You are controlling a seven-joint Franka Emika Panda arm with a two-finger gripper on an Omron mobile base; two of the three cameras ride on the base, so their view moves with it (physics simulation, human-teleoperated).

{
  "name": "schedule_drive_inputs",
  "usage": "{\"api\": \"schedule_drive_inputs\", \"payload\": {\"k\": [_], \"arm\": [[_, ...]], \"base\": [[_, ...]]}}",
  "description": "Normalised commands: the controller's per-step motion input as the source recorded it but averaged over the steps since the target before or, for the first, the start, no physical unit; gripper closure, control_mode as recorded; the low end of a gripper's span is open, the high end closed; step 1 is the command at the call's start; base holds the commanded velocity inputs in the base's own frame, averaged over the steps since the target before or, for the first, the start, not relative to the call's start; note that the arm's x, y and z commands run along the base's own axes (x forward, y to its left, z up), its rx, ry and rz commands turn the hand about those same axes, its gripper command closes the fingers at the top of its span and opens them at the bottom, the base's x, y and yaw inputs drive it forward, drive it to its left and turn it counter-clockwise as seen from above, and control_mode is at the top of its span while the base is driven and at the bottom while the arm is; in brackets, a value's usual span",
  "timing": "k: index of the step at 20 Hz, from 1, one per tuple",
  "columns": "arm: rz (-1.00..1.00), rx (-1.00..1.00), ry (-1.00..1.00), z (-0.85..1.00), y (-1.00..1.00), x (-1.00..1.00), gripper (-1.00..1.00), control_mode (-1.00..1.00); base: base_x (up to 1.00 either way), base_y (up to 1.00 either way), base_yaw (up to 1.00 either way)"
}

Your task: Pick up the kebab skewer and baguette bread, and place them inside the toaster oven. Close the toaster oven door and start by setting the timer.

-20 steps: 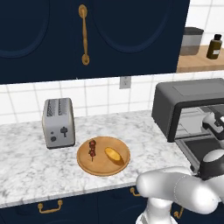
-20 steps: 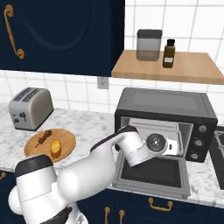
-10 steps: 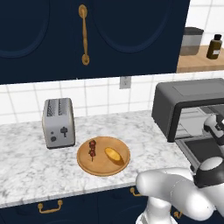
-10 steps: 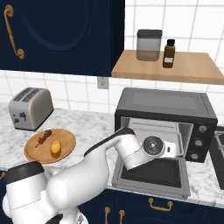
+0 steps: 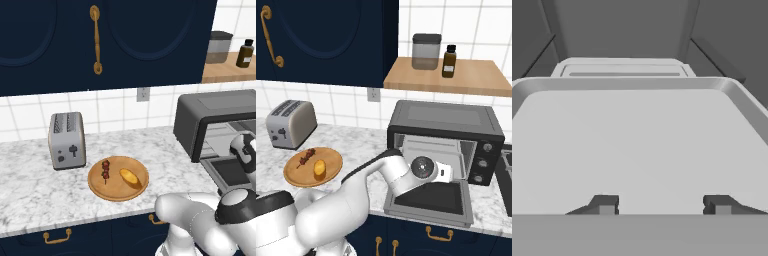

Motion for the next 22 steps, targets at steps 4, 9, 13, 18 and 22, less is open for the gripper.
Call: {"api": "schedule_drive_inputs", "payload": {"k": [4,9,13,18,22], "arm": [[-0.02,0.00,0.02,0.31,-0.04,-0.65,-1.00,-1.00],[0.00,0.02,0.08,0.67,-0.14,-0.63,-1.00,-1.00],[0.00,0.01,0.12,0.65,0.05,-0.60,-1.00,-1.00],[0.03,0.00,0.13,0.53,0.64,-0.34,-1.00,-1.00],[0.04,0.00,0.14,0.40,0.84,-0.18,-1.00,-1.00]], "base": [[0.00,0.00,0.00],[0.00,0.00,0.00],[0.00,0.00,0.00],[0.00,0.00,0.00],[0.00,0.00,0.00]]}}
